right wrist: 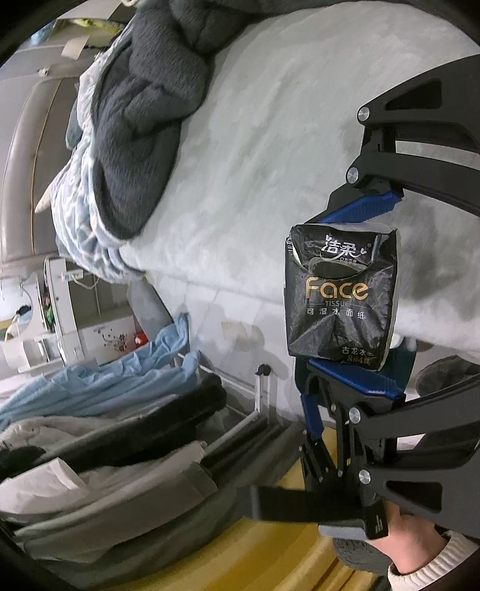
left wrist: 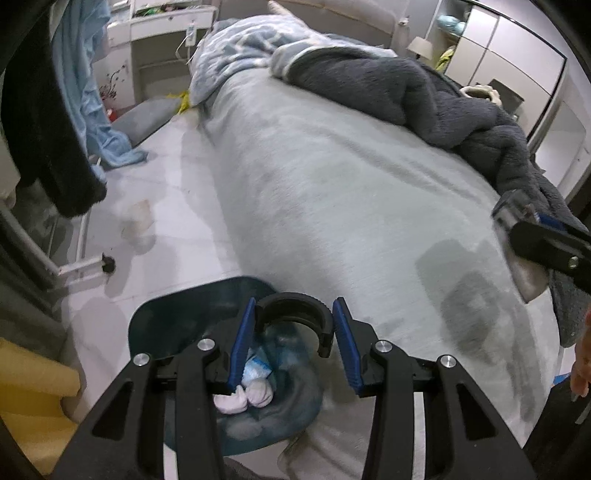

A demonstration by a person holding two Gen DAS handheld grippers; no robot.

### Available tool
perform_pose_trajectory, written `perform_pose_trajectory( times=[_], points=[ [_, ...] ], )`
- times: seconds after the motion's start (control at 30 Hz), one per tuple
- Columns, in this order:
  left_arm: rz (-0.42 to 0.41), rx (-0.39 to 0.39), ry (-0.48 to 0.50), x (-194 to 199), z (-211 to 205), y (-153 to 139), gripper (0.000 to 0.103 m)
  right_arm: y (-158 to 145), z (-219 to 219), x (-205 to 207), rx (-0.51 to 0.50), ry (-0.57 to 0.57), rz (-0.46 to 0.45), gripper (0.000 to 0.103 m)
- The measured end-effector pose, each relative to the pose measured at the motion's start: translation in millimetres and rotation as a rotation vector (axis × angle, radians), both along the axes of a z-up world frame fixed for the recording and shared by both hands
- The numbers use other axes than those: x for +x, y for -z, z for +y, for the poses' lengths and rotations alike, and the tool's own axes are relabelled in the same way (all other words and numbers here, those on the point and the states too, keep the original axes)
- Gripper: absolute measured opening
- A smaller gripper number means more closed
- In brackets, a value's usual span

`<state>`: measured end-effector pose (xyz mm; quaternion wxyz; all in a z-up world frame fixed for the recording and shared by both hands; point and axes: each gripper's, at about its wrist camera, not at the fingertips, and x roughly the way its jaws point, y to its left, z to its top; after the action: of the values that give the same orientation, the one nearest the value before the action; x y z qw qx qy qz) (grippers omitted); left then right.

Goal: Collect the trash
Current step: 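Carry both items to the teal bin and open both tools to drop them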

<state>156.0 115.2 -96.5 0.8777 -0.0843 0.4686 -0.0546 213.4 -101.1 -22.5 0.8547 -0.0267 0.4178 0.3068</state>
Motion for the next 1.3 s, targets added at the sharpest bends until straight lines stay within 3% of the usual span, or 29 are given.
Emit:
perform_pose_trajectory(
  times=[0.4,0.67,0.97,1.3],
  points=[
    [0.123,0.018,-0.026,-3,30,30,0.046,11,44,-2,-0.004,-0.092,0.012,0.069],
    [0.231,-0.033,-0.075,-9,58,57,0.046,32,76,-3,-0.033,-0.155,0.044,0.069],
    [0.305,-0.065,-0.087,-21,81,69,0.049,62,115,1,-0.086,-0.222,0.089,0.069],
    [0.288,-0.095,-0.108,-41,108,56,0.074,84,146,2,-0.134,-0.274,0.119,0.069]
  ],
)
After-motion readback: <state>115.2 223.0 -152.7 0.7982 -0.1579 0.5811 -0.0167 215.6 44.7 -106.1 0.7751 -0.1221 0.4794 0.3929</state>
